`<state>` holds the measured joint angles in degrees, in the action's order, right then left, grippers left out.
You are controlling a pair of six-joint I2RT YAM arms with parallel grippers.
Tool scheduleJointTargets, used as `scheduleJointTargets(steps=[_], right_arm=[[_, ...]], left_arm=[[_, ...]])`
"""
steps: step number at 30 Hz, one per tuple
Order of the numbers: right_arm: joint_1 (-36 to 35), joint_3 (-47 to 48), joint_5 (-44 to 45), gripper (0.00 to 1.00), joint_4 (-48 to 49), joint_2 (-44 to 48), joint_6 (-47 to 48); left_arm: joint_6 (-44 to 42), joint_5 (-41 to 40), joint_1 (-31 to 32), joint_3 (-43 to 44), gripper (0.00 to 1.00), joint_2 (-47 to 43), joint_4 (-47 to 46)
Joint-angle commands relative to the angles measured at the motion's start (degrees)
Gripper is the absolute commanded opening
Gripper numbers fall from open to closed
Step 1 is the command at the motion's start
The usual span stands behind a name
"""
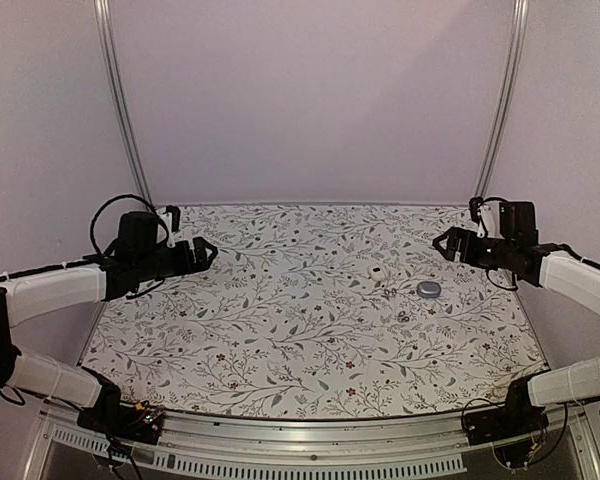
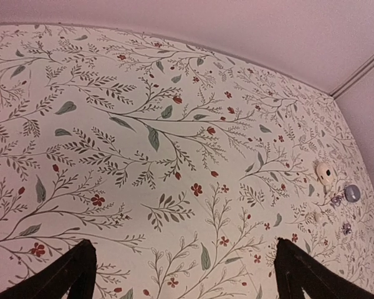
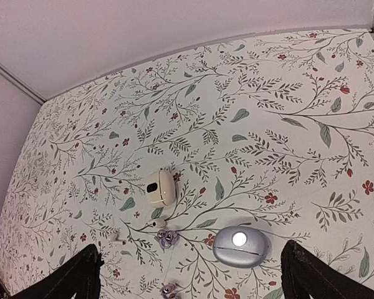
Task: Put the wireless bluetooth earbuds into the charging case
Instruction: Pick up the charging case from the center of the board.
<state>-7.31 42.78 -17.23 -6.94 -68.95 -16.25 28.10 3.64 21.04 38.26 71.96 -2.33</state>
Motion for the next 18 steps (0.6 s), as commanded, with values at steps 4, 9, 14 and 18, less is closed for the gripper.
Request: scheduleJointTargets(steps=[4,9,14,18], right_arm=[[0.4,-0.4,-1.1,0.99,-5.2,-3.5,2.3],[-1.0,-0.5,4.1,0.99,-6.3,-6.4,2.1],[-2.8,-0.1,9.6,0.94,-7.8,-9.8,2.6],[-5.3,1.4,14.2,0.92,-8.6,-14.6,2.9]], left_arm=[[1.0,0.1,1.1,1.0,1.0,0.1,-1.4],[1.2,-0.1,1.9,0.6,1.0,0.6,-1.5],[2.0,-0.3,2.3,0.6,1.0,1.1,-1.7],[2.4,0.1,2.7,0.2,1.0,0.8,-2.8]])
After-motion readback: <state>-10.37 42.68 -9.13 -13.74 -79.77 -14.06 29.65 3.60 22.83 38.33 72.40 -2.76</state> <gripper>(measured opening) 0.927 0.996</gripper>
